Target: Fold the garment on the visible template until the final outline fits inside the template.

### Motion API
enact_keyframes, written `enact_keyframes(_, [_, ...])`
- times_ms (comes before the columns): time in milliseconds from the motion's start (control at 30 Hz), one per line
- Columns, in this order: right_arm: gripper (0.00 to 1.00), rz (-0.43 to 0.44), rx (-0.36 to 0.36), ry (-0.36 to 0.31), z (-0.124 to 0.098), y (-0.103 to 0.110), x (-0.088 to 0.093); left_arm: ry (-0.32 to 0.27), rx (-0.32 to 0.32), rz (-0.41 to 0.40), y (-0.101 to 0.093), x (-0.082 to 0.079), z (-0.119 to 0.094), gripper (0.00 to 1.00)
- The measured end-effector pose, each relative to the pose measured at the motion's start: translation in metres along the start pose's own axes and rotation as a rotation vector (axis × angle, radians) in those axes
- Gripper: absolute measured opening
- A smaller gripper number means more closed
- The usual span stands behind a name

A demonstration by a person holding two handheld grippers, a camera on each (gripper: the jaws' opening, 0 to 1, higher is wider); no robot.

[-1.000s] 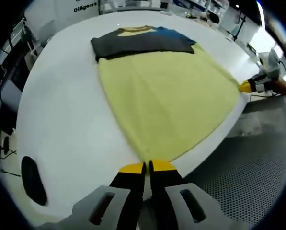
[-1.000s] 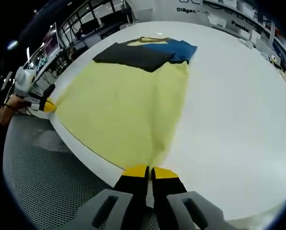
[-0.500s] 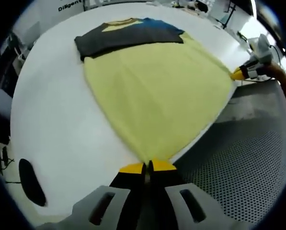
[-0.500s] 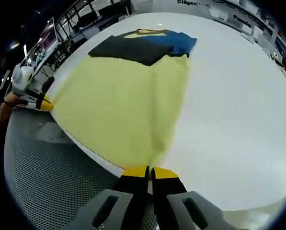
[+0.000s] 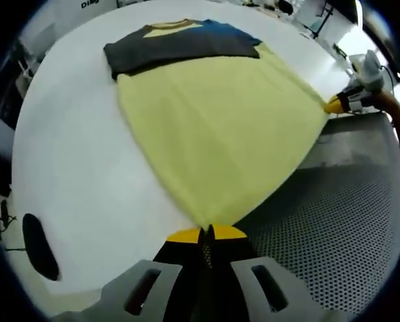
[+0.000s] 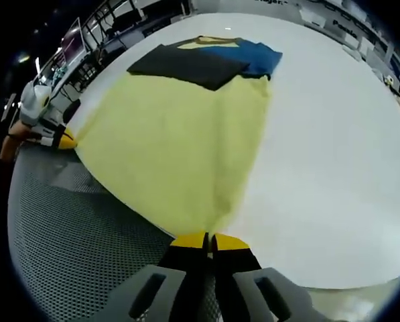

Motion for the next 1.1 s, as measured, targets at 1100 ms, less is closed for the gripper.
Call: enact_keyframes(1100, [0.0,0.051,0.055,-0.331,-0.062,-0.013,-0.092,-0.348,-0.078,-0.057,0.029,-0.082,-0.066,0.03])
Point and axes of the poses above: the point that each gripper's makers call its tool centre point, and the gripper's own axes: z roughly forward along the fingers, y roughly to its left, x roughly out of its underside, the point moved 5 cm from there along -z, roughly backward along the fingers, and after that the axes turned 5 degrees about x, right-handed, at the moved point
